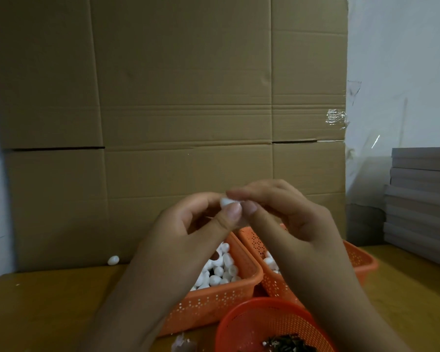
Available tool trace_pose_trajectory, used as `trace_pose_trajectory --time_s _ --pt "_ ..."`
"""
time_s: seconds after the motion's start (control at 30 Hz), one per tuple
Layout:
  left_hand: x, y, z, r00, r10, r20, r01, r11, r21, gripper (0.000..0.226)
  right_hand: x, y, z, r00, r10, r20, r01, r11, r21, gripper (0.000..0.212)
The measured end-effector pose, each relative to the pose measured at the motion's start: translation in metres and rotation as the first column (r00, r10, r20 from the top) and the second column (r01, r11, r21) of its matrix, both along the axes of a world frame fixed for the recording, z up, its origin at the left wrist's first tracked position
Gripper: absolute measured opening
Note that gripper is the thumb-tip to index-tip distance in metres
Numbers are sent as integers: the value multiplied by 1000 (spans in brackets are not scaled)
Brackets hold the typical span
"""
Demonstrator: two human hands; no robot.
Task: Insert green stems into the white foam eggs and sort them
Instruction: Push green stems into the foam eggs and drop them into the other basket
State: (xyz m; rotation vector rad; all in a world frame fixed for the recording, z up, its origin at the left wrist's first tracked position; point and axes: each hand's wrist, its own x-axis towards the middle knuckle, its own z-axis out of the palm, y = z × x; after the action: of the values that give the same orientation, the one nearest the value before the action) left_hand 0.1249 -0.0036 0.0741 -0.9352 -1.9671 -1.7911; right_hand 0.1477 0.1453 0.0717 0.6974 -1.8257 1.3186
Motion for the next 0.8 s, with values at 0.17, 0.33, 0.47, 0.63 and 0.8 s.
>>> trace_pose_trajectory --time_s 0.17,0.33,0.47,0.63,0.8 --pt "-5 -5 0 993 -88 76 77 988 137 31 -3 -3 -2 999 -25 23 26 999 -25 20" --pt "-3 -5 1 984 -139 114 125 984 123 27 -3 -1 -1 1000 -29 -1 29 992 -120 19" --pt "-1 -4 2 991 -108 85 104 994 43 36 -2 -1 0 998 -58 -40 55 996 -77 11" --pt "1 1 2 996 -88 34 87 996 18 40 -1 -5 -2 999 13 -37 -14 999 -36 23" --pt "-1 -2 3 999 9 46 -15 990 139 26 -4 0 -1 998 -18 53 25 991 -135 17"
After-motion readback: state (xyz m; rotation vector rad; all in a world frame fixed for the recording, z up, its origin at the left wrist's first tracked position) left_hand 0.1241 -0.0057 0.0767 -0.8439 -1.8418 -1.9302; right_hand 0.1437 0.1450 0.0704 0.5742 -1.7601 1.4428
